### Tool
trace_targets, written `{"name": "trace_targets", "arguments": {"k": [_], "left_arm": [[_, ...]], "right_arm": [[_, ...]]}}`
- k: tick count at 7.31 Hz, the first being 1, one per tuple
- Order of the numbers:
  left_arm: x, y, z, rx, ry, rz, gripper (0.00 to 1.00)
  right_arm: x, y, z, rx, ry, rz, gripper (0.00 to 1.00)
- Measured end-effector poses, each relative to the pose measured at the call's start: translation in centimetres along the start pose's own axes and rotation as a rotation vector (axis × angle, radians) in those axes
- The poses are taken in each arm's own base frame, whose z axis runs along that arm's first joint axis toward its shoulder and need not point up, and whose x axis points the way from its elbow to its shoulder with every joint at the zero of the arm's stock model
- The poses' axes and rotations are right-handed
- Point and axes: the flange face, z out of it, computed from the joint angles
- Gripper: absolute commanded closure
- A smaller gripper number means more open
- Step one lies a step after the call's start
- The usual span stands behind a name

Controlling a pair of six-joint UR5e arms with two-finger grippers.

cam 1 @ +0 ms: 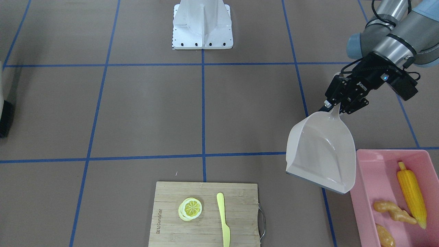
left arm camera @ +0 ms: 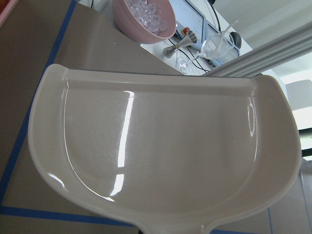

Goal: Sweep and dump trash into bin
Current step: 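Swing the empty dustpan back out of the bin with the left gripper, then swing the empty white dustpan back out of the bin with the left gripper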

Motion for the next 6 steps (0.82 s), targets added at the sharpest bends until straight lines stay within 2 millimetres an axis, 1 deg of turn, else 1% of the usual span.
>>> {"name": "trace_targets", "arguments": {"k": [2, 3, 4, 5, 6], "left_arm": [[0.6, 0.0, 0.0, 0.014, -0.002, 0.439, 1.0], [0.5, -0.1, 0.3, 0.036, -0.023, 0.549, 1.0], [0.7, 0.3, 0.8, 0.048, -0.036, 0.593, 1.0], [1.2, 0.8, 1.6, 0.047, -0.031, 0.625, 1.0], [2.1, 1.7, 2.6, 0.036, -0.012, 0.692, 1.0]], "right_arm": [[0.0, 0.0, 0.0, 0.0, 0.0, -0.001, 0.0], [0.0, 0.0, 0.0, 0.001, 0.0, -0.001, 0.0], [0.0, -0.1, -0.1, 0.002, 0.0, -0.002, 0.0], [-0.1, -0.2, -0.1, 0.003, 0.0, -0.003, 0.0], [-0.2, -0.3, -0.2, 0.005, 0.0, -0.005, 0.0]]}}
